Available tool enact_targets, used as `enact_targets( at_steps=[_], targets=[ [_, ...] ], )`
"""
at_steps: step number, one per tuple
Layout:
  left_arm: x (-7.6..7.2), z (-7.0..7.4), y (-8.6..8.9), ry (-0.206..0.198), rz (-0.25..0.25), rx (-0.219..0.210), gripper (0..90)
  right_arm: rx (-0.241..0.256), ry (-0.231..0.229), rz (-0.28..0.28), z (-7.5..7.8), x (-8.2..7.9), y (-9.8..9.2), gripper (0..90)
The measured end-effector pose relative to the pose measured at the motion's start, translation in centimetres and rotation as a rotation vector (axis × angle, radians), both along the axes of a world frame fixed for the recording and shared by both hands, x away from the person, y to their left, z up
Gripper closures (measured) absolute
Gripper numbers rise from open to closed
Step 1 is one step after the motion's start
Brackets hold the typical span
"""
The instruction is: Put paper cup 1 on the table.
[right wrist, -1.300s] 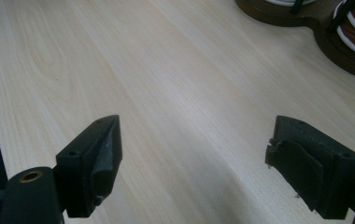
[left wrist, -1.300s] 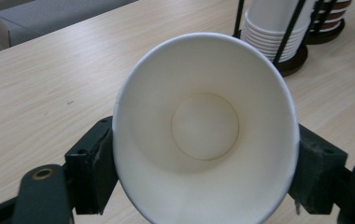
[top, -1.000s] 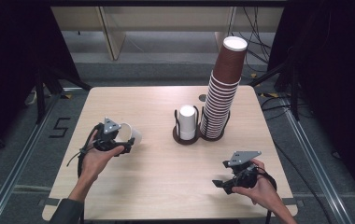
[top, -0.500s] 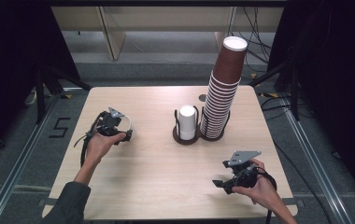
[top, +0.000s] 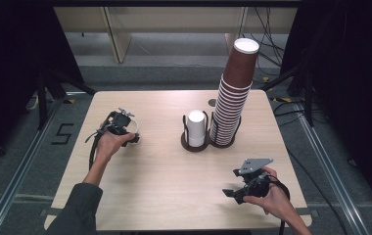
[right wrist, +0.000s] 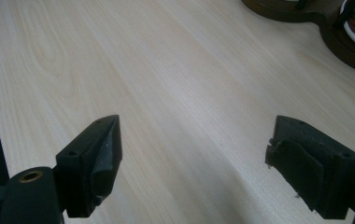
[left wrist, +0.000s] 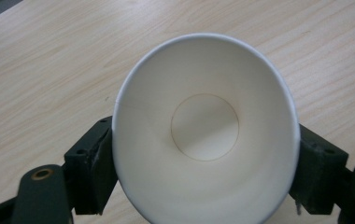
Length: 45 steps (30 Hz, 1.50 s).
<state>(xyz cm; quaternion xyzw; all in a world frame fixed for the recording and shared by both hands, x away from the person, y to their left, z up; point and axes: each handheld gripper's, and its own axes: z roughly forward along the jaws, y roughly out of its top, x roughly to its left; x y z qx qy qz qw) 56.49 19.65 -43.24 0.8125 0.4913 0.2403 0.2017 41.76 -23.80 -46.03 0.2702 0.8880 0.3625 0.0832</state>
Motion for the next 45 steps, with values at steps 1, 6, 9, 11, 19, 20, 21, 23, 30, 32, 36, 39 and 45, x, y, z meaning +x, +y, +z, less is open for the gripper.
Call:
enact_targets(
  at_steps=[1,6,9,11,19,20,21,23,30,32,36,39,45],
  targets=[
    [0.1,0.0,0.0,0.002,0.004,0.003,21.6,0.000,0.000,0.000,0.0,0.0,0.0,17.9],
    [1.0,0.1,0.0,0.036,0.000,0.005,20.3,0.000,0.002,0.002,0.0,0.0,0.0,17.9],
    [1.4,0.2,-0.1,0.041,0.010,0.010,19.0,0.008,0.017,-0.006,0.0,-0.1,0.0,17.9],
    [1.6,0.2,-0.2,0.033,0.010,0.001,18.9,0.012,0.017,-0.008,0.0,-0.1,0.0,17.9],
    [2.0,-0.2,-0.5,0.021,0.022,-0.009,17.2,0.012,0.020,-0.015,0.1,-0.1,-0.1,17.9],
    [2.0,-0.2,-0.5,0.014,0.024,-0.012,17.2,0.011,0.023,-0.018,0.1,-0.2,-0.1,17.9],
    [2.0,-0.2,-0.5,0.014,0.024,-0.012,17.1,0.011,0.023,-0.018,0.1,-0.2,-0.1,17.9],
    [2.1,-0.2,-0.5,0.008,0.027,-0.014,17.0,0.013,0.022,-0.015,0.1,-0.2,-0.1,17.9],
    [2.1,-0.5,-0.1,-0.011,0.037,-0.048,14.7,0.012,-0.001,0.000,0.1,0.0,-0.2,17.9],
    [2.0,-0.4,-0.1,-0.020,0.045,-0.054,15.0,0.012,-0.003,0.000,0.1,0.0,-0.2,17.8],
    [1.9,-0.1,0.2,-0.054,0.049,-0.065,14.7,0.017,0.016,-0.007,0.1,-0.1,-0.1,17.6],
    [1.7,0.1,0.5,-0.065,0.048,-0.081,14.7,0.016,0.014,-0.005,0.1,-0.1,-0.1,17.5],
    [1.3,0.5,0.8,-0.090,0.047,-0.091,14.7,0.016,0.020,-0.011,0.1,-0.1,-0.1,17.5]
  ],
)
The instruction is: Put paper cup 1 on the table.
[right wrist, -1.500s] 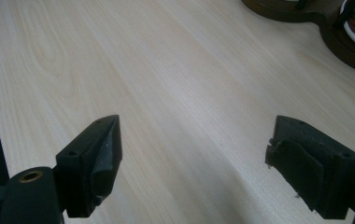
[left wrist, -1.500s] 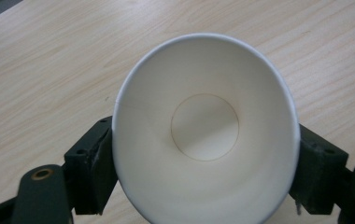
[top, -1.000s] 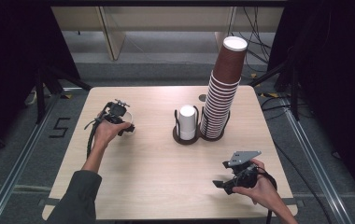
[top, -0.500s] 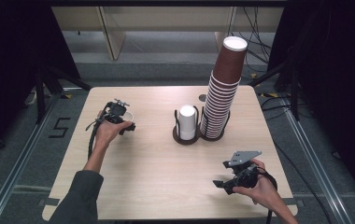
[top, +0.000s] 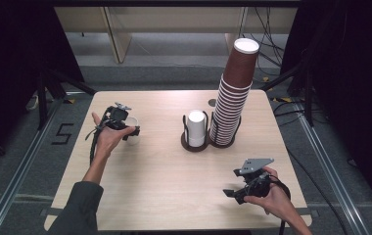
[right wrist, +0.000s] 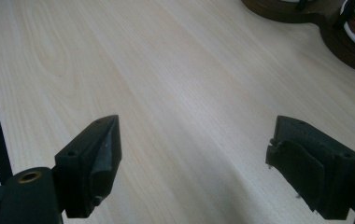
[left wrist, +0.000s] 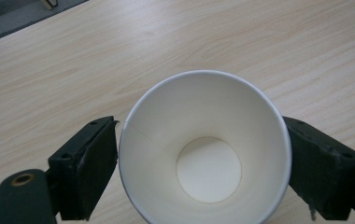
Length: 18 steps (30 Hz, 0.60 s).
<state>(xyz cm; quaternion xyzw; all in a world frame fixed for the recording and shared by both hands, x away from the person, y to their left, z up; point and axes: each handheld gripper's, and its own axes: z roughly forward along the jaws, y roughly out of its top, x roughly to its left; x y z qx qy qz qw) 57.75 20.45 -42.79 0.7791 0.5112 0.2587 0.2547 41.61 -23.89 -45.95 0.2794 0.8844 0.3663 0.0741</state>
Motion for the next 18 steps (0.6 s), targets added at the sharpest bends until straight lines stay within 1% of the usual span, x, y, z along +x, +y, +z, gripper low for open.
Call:
enact_targets(
  at_steps=[1,2,4,8,9,14,17,18],
  targets=[
    [-0.1,0.2,0.1,-0.002,-0.010,-0.002,14.7,-0.002,0.000,0.007,0.0,0.0,0.1,17.5],
    [-0.2,0.3,0.0,-0.010,-0.010,-0.011,14.7,-0.002,0.000,0.007,0.0,0.0,0.1,17.5],
    [-0.4,0.5,0.0,-0.014,-0.017,-0.016,14.7,-0.003,0.005,0.005,0.0,0.0,0.1,17.5],
    [-0.6,0.7,0.1,-0.025,-0.020,-0.013,14.7,-0.002,0.005,0.006,0.0,0.0,0.1,17.5],
    [-0.8,1.0,0.1,-0.036,-0.019,-0.018,14.7,-0.001,0.006,0.006,0.0,0.0,0.1,17.5],
    [-1.2,1.6,0.3,-0.055,-0.018,-0.032,14.7,-0.002,0.006,0.004,0.0,0.0,0.1,17.5],
    [-1.6,2.0,0.4,-0.063,-0.025,-0.032,14.7,-0.003,0.008,0.006,0.0,0.0,0.1,17.5],
    [-1.8,2.1,0.5,-0.068,-0.023,-0.041,14.7,-0.001,0.007,0.005,0.0,0.0,0.1,17.5]
  ],
)
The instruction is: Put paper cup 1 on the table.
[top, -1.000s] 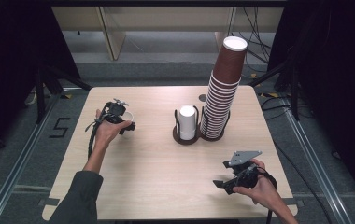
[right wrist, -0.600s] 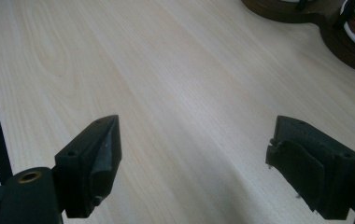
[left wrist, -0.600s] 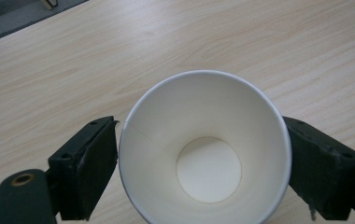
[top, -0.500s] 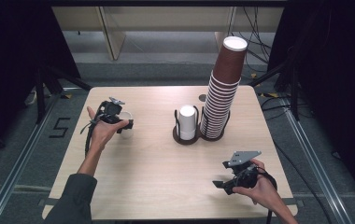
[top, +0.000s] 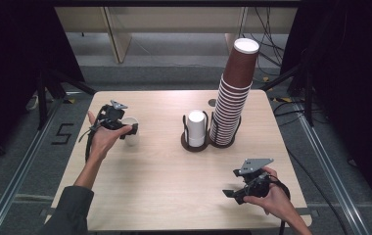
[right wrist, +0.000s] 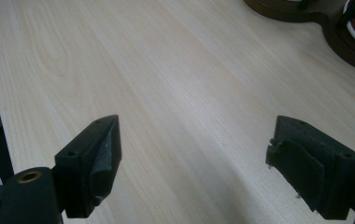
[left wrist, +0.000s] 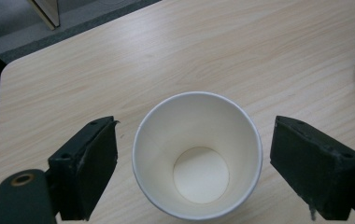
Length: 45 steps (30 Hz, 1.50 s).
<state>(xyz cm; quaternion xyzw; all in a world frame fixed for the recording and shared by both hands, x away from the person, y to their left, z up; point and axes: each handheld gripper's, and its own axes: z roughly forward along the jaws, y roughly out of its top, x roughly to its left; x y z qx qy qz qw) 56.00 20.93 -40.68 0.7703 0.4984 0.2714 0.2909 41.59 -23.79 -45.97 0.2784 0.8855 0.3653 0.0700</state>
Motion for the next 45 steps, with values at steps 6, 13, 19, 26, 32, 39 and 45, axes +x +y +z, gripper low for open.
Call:
enact_targets(
  at_steps=[6,13,19,26,32,39,45],
  targets=[
    [-1.7,1.1,0.0,-0.040,-0.018,-0.059,14.6,0.001,-0.007,0.002,0.0,0.1,0.0,17.4],
    [-5.0,1.7,-0.3,-0.080,-0.047,-0.104,14.6,-0.002,-0.024,0.004,0.1,0.2,-0.2,17.2],
    [-8.2,1.7,-1.0,-0.128,-0.069,-0.150,14.6,-0.001,-0.023,-0.002,0.0,0.1,-0.2,17.2],
    [-11.6,0.6,-2.2,-0.167,-0.109,-0.195,14.6,-0.002,-0.026,0.000,0.0,0.1,-0.2,17.1],
    [-13.7,-0.5,-2.8,-0.193,-0.117,-0.250,14.6,-0.004,-0.011,-0.005,0.0,0.1,-0.1,17.1],
    [-15.4,-2.0,-3.2,-0.210,-0.124,-0.290,14.6,-0.002,0.002,-0.012,-0.1,0.0,0.0,17.1],
    [-16.7,-3.1,-3.3,-0.215,-0.116,-0.323,14.6,-0.002,0.003,-0.009,-0.2,0.2,0.0,17.1]
  ],
)
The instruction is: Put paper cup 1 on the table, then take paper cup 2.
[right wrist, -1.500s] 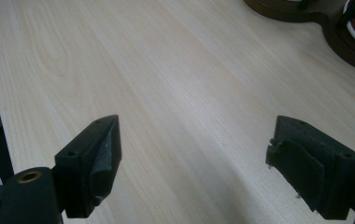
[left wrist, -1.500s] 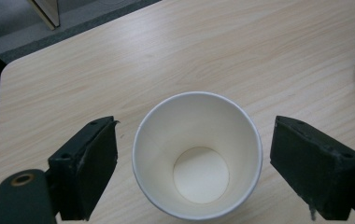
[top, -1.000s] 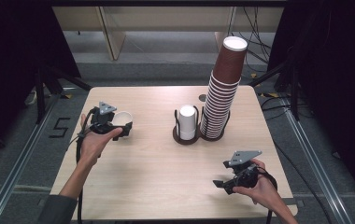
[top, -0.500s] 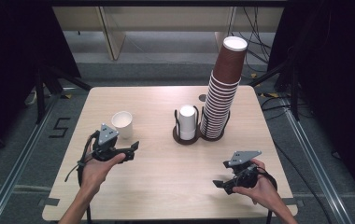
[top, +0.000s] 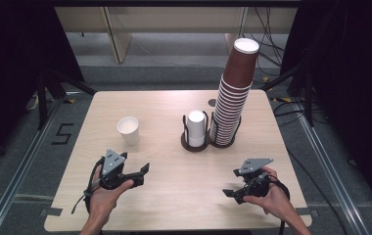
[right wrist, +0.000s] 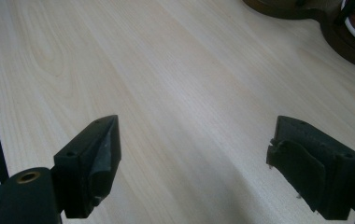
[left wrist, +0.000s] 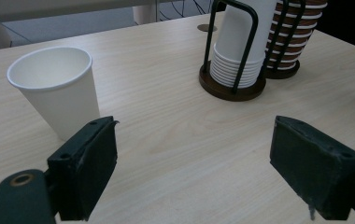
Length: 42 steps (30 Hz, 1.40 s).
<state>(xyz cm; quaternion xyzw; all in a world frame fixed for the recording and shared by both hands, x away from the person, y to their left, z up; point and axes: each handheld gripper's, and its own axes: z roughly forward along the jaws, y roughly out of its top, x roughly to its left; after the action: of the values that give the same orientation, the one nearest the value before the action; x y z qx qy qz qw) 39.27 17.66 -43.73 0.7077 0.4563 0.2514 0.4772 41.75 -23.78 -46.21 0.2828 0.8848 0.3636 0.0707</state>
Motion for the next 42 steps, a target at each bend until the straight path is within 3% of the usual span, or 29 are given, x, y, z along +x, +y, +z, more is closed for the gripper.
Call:
enact_targets(
  at_steps=[7,12,16,18,22,24,37,40,42],
  targets=[
    [-1.3,-1.6,-0.3,-0.009,0.009,0.017,14.6,0.003,-0.016,-0.009,0.1,0.0,-0.3,17.0],
    [-2.4,-3.4,-1.1,0.006,-0.024,0.054,14.6,0.015,-0.002,-0.022,0.2,-0.1,-0.3,17.0],
    [-3.0,-4.5,-1.8,0.010,-0.083,0.079,14.6,0.015,-0.013,-0.031,0.3,0.1,-0.4,16.9],
    [-3.1,-4.8,-2.0,0.016,-0.104,0.078,14.6,0.019,-0.030,-0.041,0.4,0.2,-0.5,16.8],
    [-3.3,-5.3,-2.4,0.012,-0.129,0.078,14.6,0.051,-0.015,-0.071,0.8,0.2,-0.7,16.9],
    [-3.3,-5.8,-2.7,0.018,-0.152,0.098,14.6,0.060,-0.055,-0.074,1.3,0.5,-0.9,17.0],
    [-3.2,-5.9,-2.7,0.020,-0.147,0.080,14.6,0.106,-0.106,-0.139,3.3,1.8,-1.9,17.0],
    [-3.2,-5.9,-2.4,0.027,-0.141,0.091,14.6,0.114,-0.137,-0.159,4.3,2.1,-2.1,16.9],
    [-3.2,-5.9,-2.4,0.026,-0.143,0.092,14.6,0.132,-0.132,-0.179,5.0,2.1,-2.1,16.7]
  ],
)
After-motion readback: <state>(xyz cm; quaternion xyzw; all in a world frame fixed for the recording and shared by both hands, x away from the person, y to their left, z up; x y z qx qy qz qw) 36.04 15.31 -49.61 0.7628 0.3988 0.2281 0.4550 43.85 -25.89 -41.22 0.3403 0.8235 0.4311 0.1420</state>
